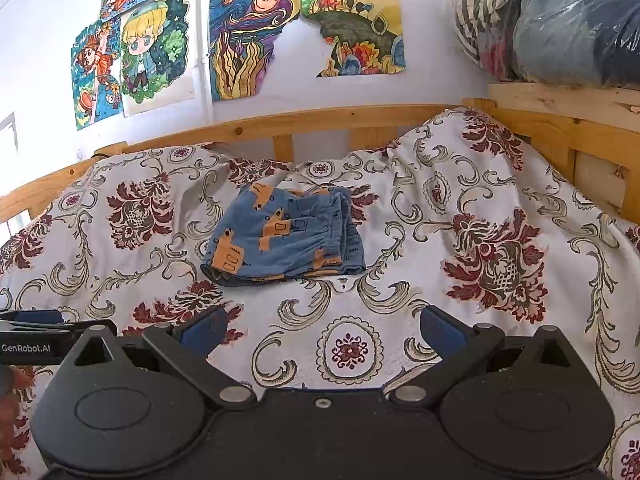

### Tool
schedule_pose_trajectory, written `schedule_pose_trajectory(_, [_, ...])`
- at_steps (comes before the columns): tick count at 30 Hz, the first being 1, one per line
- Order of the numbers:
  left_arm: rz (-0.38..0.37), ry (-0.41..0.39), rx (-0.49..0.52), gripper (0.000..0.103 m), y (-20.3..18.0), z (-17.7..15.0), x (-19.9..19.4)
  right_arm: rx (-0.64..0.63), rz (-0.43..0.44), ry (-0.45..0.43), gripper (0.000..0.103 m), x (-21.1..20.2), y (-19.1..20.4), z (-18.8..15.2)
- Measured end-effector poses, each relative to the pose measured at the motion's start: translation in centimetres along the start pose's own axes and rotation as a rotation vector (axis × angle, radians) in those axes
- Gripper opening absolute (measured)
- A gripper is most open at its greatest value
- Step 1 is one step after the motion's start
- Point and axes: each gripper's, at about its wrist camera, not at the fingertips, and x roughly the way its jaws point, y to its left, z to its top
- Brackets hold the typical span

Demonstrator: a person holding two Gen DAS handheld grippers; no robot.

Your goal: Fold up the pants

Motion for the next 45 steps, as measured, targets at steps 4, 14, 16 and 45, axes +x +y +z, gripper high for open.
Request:
schedule_pose_trajectory(4, [0.003,0.005,-0.001,0.103,0.0,-0.2,0.0,-0.001,0.003,0.002,0.102,0.0,0.1,-0.2])
schedule_pose_trajectory(14, [0.002,0.009,-0.003,0.103,0.0,-0.4,0.0,0.005,0.002,0.004,0.102,0.0,0.0,-0.3])
schedule_pose_trajectory(16, [0.002,0.011,-0.002,0.102,0.0,-0.4,0.0,0.004,0.002,0.004,0.102,0.0,0.0,-0.3])
schedule_pose_trajectory(45, [-0.009,0.078,-0.037,0.103,0.4,-0.5,0.4,0.002,0.010,0.019,0.102,0.2,0.6,-1.0])
